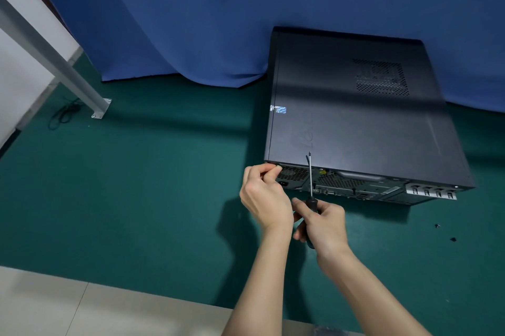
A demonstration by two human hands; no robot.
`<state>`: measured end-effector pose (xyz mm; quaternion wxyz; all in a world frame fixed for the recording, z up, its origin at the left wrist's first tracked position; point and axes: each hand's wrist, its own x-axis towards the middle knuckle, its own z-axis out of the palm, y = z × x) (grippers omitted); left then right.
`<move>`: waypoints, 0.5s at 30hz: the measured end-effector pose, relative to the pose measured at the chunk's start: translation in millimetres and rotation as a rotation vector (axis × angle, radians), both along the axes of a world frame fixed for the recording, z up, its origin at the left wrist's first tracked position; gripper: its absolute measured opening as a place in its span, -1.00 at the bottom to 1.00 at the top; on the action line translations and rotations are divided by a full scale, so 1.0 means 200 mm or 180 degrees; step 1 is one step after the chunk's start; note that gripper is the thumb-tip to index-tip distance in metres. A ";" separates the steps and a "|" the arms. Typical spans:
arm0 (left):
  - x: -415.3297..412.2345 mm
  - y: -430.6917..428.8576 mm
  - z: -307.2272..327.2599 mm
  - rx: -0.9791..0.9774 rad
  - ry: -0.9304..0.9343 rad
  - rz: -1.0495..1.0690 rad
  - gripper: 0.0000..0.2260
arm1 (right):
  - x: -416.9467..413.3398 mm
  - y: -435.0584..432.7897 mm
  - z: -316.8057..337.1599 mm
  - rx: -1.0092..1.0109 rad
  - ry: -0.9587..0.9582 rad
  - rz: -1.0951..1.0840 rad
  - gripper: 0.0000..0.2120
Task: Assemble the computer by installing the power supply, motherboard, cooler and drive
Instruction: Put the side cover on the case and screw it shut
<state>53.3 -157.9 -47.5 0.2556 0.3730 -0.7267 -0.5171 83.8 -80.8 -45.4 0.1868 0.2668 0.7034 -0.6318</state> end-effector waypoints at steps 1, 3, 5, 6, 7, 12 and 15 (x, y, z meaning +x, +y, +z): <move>0.00 0.00 0.00 0.0175 -0.0035 0.0038 -0.92 | 0.00 0.00 0.00 0.0005 -0.0001 0.0003 -0.79; -0.01 0.01 0.00 0.0512 -0.0103 0.0126 -0.89 | 0.00 0.01 0.00 0.0012 0.0010 -0.0014 -0.80; 0.00 0.01 0.01 0.0752 -0.0096 0.0247 -0.88 | 0.00 0.02 0.00 0.0019 0.0025 -0.0047 -0.81; 0.00 0.01 0.01 0.0826 -0.0090 0.0286 -0.88 | 0.00 0.02 0.01 0.0018 0.0029 -0.0054 -0.81; 0.00 0.01 0.01 0.0880 -0.0103 0.0297 -0.89 | 0.00 0.02 0.01 0.0021 0.0033 -0.0050 -0.81; -0.01 0.00 0.04 0.1272 -0.0317 0.0304 -0.83 | 0.02 0.02 0.02 0.0135 0.0090 0.0144 -0.79; -0.03 -0.02 0.05 0.1830 -0.0553 0.0334 -0.87 | 0.05 0.03 0.05 0.0231 0.0134 0.0338 -0.79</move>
